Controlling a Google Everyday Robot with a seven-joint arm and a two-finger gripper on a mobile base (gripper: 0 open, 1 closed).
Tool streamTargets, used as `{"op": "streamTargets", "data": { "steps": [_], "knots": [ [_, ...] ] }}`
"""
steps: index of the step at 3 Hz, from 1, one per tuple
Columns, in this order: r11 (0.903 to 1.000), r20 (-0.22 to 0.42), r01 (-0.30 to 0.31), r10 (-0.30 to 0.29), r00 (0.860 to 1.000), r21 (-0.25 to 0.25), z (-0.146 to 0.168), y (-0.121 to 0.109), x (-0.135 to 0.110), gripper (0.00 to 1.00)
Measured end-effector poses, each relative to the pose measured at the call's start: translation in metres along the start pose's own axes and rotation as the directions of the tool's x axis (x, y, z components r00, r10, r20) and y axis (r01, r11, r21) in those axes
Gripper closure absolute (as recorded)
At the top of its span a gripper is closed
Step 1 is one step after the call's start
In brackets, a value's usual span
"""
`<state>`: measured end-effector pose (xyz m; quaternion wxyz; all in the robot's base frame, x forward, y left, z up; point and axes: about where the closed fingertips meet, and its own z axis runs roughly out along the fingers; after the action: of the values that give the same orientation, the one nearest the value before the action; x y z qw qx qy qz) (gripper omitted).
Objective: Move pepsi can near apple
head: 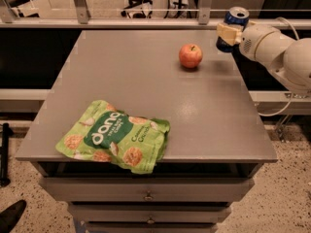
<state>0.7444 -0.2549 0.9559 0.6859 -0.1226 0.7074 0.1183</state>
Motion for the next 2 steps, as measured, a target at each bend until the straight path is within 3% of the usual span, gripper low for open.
{"op": "streamTargets", "data": {
  "steps": [1,2],
  "knots": [
    [0.9968,-0.018,-0.079,0.079,0.997,-0.005,0.014,-0.004,0.033,0.97],
    [0.9942,-0.038,-0.108,0.108,0.993,0.0,0.02,-0.007,0.048,0.74]
  ]
}}
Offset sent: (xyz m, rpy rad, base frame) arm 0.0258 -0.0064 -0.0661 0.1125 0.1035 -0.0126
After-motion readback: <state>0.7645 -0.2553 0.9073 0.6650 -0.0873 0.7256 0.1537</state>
